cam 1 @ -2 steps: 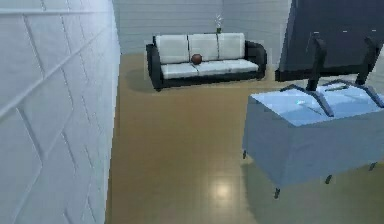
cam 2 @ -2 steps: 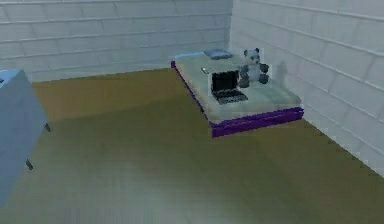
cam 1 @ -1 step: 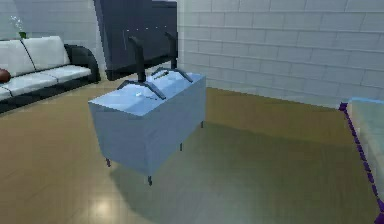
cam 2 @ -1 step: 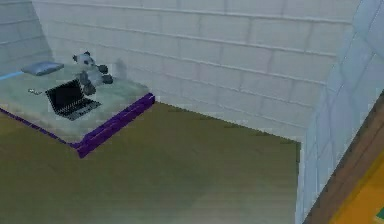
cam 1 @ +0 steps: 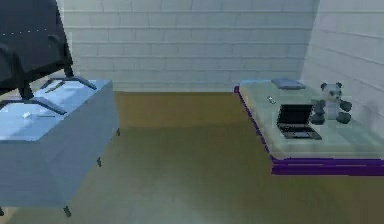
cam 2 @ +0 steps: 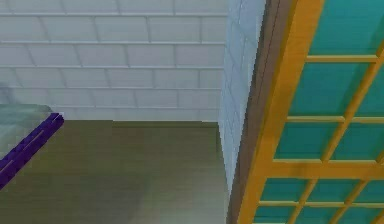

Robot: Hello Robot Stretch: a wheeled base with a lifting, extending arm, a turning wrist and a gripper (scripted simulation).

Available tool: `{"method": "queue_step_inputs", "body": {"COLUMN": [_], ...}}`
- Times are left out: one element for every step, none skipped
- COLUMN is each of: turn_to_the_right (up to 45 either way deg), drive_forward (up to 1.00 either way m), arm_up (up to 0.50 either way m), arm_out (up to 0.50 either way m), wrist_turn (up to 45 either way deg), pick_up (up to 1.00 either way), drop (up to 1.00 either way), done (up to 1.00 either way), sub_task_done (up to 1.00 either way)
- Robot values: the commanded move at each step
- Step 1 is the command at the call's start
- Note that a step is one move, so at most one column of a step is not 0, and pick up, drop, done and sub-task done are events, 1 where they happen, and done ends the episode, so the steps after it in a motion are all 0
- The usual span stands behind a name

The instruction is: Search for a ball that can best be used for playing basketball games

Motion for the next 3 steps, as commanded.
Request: {"method": "queue_step_inputs", "body": {"turn_to_the_right": [0.0, -45.0, -39.0], "drive_forward": [0.2, 0.0, 0.0], "arm_up": [0.0, 0.0, 0.0], "arm_out": [0.0, 0.0, 0.0], "wrist_turn": [0.0, 0.0, 0.0], "pick_up": [0.0, 0.0, 0.0], "drop": [0.0, 0.0, 0.0], "done": [0.0, 0.0, 0.0], "sub_task_done": [0.0, 0.0, 0.0]}}
